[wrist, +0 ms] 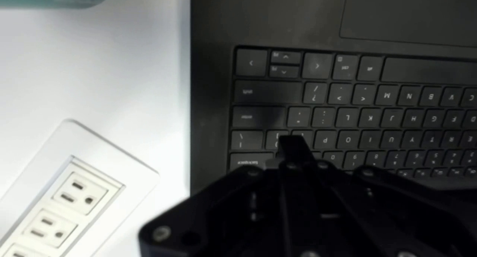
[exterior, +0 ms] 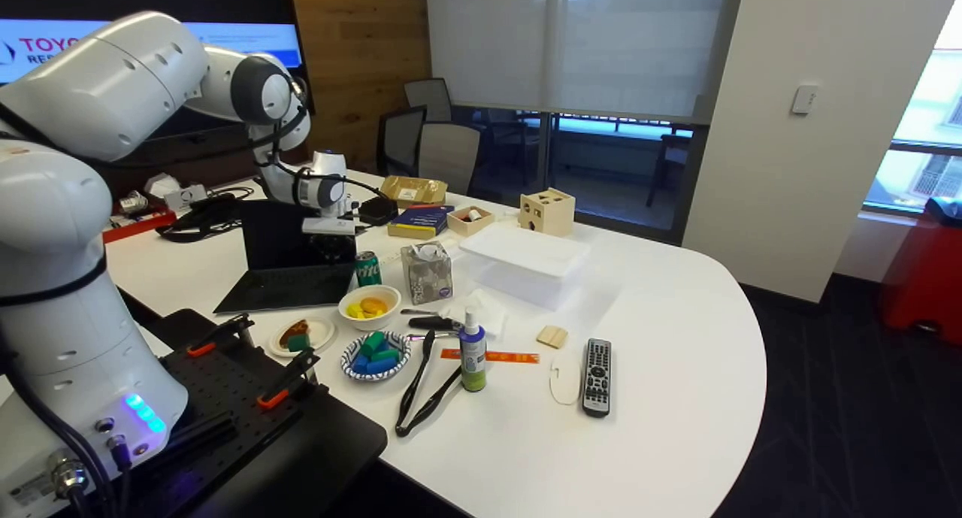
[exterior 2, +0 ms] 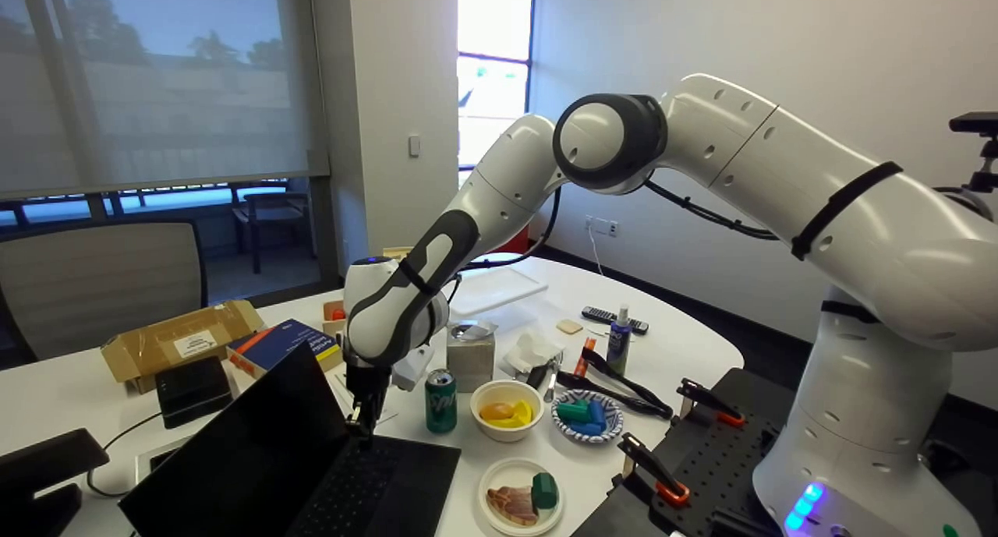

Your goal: Open the laptop, pick a paper towel up from the right side of the table, clean the laptop screen, place the paper towel back and switch the laptop on

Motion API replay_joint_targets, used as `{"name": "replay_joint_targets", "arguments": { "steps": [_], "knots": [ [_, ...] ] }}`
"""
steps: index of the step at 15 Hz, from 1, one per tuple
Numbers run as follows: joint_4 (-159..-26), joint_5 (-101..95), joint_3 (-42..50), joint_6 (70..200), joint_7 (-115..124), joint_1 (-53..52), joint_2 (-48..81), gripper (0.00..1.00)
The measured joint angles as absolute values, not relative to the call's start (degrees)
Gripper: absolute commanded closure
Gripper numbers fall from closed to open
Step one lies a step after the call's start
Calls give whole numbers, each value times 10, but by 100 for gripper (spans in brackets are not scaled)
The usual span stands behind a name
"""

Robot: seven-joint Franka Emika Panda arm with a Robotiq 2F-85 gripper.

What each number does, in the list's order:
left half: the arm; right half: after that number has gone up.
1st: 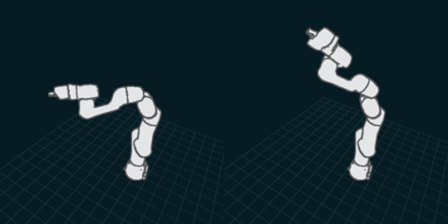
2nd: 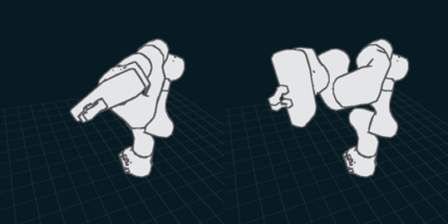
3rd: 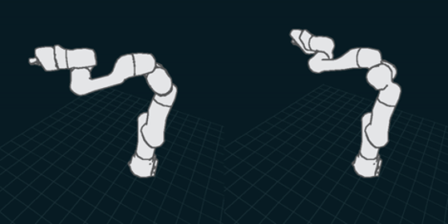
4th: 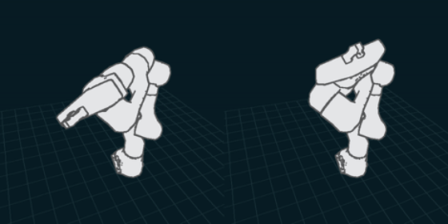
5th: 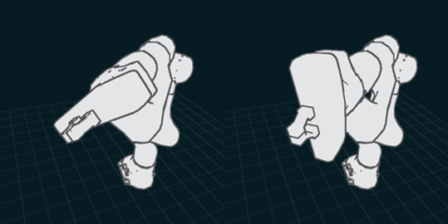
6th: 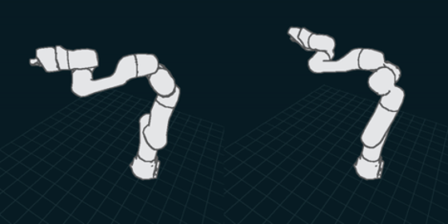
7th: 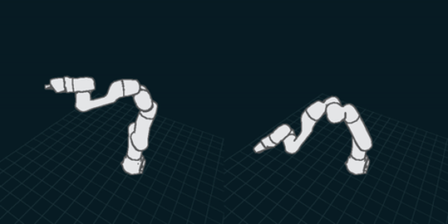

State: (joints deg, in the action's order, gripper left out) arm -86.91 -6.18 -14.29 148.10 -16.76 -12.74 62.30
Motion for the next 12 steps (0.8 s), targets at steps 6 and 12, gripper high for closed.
{"name": "replay_joint_targets", "arguments": {
  "steps": [6, 12],
  "knots": [
    [-801, -79, -135, 1481, -168, -139, 672, 100],
    [-756, -84, -124, 1481, -168, -152, 701, 100]
  ]
}}
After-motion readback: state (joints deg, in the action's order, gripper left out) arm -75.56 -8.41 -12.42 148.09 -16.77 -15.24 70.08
